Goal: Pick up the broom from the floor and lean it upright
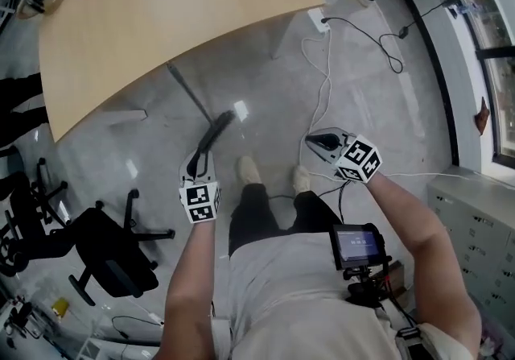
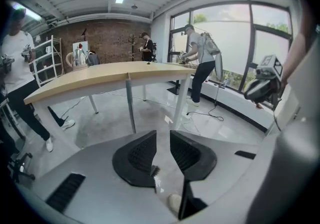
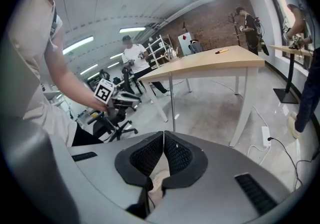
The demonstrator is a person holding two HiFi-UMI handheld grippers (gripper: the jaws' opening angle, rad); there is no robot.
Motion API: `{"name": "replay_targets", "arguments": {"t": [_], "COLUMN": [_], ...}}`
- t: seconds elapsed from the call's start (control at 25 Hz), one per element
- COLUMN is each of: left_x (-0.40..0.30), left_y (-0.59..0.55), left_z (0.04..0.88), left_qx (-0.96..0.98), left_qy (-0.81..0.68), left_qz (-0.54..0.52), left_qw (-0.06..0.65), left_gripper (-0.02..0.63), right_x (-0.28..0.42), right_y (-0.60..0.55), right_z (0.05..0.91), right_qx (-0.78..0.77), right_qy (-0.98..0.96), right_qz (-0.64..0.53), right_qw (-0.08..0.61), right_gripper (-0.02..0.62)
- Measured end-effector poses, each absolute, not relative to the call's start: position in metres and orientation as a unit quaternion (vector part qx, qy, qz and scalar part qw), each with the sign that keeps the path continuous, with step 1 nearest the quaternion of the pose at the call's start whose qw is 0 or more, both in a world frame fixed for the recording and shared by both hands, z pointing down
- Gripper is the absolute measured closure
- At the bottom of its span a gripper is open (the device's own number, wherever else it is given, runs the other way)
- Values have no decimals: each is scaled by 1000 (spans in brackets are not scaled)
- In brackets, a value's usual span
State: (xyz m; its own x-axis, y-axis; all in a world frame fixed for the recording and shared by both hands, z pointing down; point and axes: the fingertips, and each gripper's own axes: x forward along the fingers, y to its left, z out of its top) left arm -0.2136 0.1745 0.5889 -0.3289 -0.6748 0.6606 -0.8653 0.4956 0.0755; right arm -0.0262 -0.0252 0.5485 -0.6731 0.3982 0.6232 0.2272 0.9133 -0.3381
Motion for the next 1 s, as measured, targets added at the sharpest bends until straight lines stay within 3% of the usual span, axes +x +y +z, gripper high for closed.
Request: {"name": "replay_targets", "arguments": {"t": [0.28, 0.6, 1.0], "left_x": [-119, -51, 19], "left_y": [165, 153, 204], "left_z": [523, 447, 429], "left_qx": [508, 500, 423], "left_qy": [-795, -820, -866], "left_qz": [91, 47, 13], "left_qw": [319, 276, 266], "left_gripper": [577, 581, 581], "right_x": [9, 41, 66], "right_y": [-22, -35, -27], "right_z": [497, 441, 422], "right_qx": [-225, -309, -304], "right_qy": [-915, -905, -911], "right_qz": [133, 134, 171], "right_qw": [308, 259, 222], "right_gripper": [577, 577, 578]}}
